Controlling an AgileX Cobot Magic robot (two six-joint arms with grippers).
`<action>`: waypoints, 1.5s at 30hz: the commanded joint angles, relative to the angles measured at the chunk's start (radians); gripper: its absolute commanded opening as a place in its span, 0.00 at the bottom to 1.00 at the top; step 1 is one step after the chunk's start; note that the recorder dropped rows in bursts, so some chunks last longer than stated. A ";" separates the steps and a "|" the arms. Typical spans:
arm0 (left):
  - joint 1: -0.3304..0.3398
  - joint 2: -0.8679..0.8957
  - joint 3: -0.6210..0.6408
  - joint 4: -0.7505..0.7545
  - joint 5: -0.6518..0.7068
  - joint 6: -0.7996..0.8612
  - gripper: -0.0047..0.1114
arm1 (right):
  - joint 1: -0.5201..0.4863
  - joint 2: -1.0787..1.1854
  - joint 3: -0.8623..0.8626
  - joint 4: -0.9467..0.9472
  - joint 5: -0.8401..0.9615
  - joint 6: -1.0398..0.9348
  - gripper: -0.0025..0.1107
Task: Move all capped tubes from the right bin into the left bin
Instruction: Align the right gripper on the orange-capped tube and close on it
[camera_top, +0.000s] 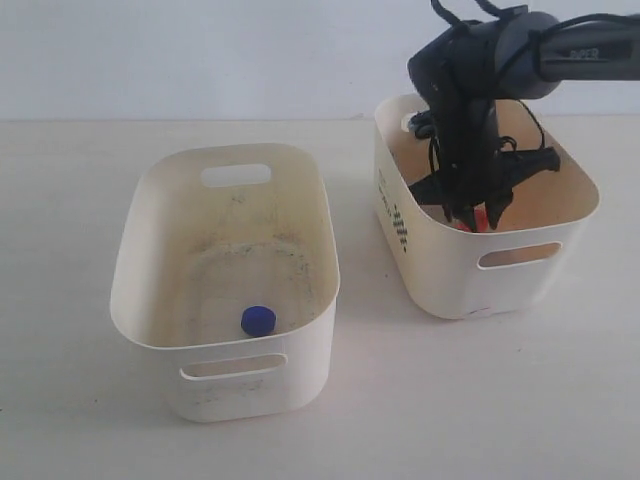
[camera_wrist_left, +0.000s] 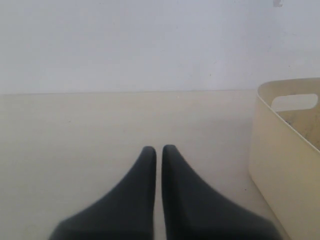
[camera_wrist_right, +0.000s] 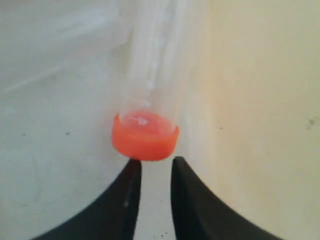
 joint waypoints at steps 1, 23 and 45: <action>0.000 0.000 -0.004 -0.006 -0.006 -0.010 0.08 | -0.003 -0.045 0.001 -0.009 -0.030 0.000 0.50; 0.000 0.000 -0.004 -0.006 -0.006 -0.010 0.08 | -0.003 0.019 0.001 -0.014 -0.042 0.075 0.56; 0.000 0.000 -0.004 -0.006 -0.006 -0.010 0.08 | -0.003 0.076 0.001 -0.037 -0.122 0.098 0.32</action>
